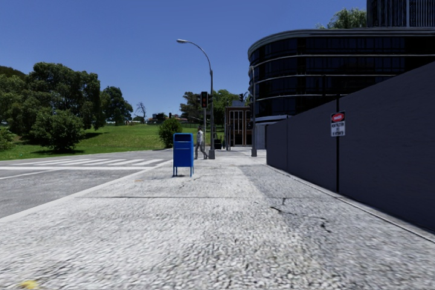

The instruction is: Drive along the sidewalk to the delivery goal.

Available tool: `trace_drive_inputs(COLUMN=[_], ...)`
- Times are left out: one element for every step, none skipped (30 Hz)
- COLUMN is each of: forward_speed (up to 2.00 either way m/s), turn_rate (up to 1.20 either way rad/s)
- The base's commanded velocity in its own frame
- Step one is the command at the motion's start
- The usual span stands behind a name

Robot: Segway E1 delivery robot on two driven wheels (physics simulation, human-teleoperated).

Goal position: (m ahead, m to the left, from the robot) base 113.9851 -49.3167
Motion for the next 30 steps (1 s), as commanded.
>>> trace_drive_inputs(forward_speed=[2.0, 2.0, 2.0, 2.0, 2.0, 2.0, 2.0, 2.0, 2.0, 2.0, 2.0, 2.0, 2.0, 2.0, 2.0, 2.0, 2.0, 2.0, 2.0, 2.0, 2.0, 2.0, 2.0, 2.0, 2.0, 2.0, 2.0, 2.0, 2.0, 2.0], turn_rate=[0.0, 0.0, 0.0, 0.0, 0.0, 0.0, 0.0, 0.0, 0.0, 0.0, 0.0, 0.0, 0.0, 0.0, 0.0, 0.0, -0.06, -0.08, -0.08, -0.08, -0.08, -0.08, -0.08, -0.08, -0.08, -0.08, -0.08, -0.08, -0.08, -0.08])
